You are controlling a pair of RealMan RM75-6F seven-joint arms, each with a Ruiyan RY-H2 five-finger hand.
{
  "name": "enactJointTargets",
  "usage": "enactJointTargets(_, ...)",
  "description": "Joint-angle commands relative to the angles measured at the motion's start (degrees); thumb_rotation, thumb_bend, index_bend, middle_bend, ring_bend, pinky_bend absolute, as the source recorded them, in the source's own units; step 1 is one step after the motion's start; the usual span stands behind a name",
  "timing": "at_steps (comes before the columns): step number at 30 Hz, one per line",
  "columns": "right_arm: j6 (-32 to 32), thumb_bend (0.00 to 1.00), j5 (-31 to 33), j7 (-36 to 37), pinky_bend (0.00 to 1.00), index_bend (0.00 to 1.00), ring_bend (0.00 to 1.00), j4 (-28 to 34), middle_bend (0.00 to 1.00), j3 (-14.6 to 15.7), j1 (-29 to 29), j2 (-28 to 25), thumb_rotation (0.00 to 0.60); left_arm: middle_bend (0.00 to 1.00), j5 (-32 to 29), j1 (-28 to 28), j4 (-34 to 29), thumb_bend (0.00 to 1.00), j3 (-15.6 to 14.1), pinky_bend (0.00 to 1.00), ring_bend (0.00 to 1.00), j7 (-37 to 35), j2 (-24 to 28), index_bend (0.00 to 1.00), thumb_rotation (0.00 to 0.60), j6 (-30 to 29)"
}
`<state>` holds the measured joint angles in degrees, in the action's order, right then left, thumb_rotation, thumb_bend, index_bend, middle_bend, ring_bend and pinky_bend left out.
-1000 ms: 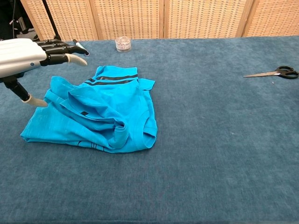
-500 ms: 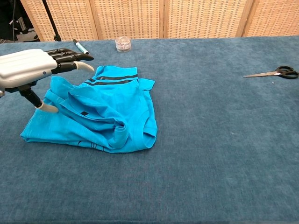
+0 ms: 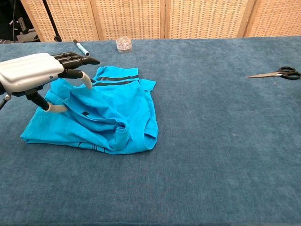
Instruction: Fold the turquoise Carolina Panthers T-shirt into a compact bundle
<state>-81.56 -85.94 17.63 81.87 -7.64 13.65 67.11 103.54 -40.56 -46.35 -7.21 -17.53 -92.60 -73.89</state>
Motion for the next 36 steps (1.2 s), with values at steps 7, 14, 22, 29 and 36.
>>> enactJointTargets(7,0.0,0.00,0.0,0.1,0.00,0.00,0.00,0.0,0.00,0.0,0.0,0.0,0.600,0.00,0.0,-0.1,0.1,0.27,-0.2,0.00,0.00,0.1,-0.4,0.47,0.600,-0.1)
enactJointTargets(14,-0.1,0.00,-0.1,0.3,0.00,0.00,0.00,0.0,0.00,0.0,0.0,0.0,0.600,0.00,-0.2,-0.2,0.3,0.36,-0.2,0.00,0.00,0.2,-0.8,0.63,0.600,0.0)
enactJointTargets(22,0.0,0.00,-0.1,0.4,0.00,0.00,0.00,-0.1,0.00,0.0,0.0,-0.1,0.600,0.00,-0.5,-0.1,0.5,0.43,-0.2,0.00,0.00,0.3,-1.2,0.70,0.600,0.0)
enactJointTargets(29,-0.1,0.00,-0.1,0.4,0.00,0.00,0.00,0.0,0.00,0.1,0.0,-0.1,0.600,0.00,-1.0,-0.2,0.7,0.46,0.3,0.00,0.00,0.3,-1.5,0.76,0.600,-0.2)
enactJointTargets(36,0.0,0.00,-0.1,0.3,0.00,0.00,0.00,0.1,0.00,0.1,0.0,-0.1,0.600,0.00,-0.7,-2.2,-1.4,0.47,1.9,0.00,0.00,3.1,-0.9,0.78,0.600,-0.8)
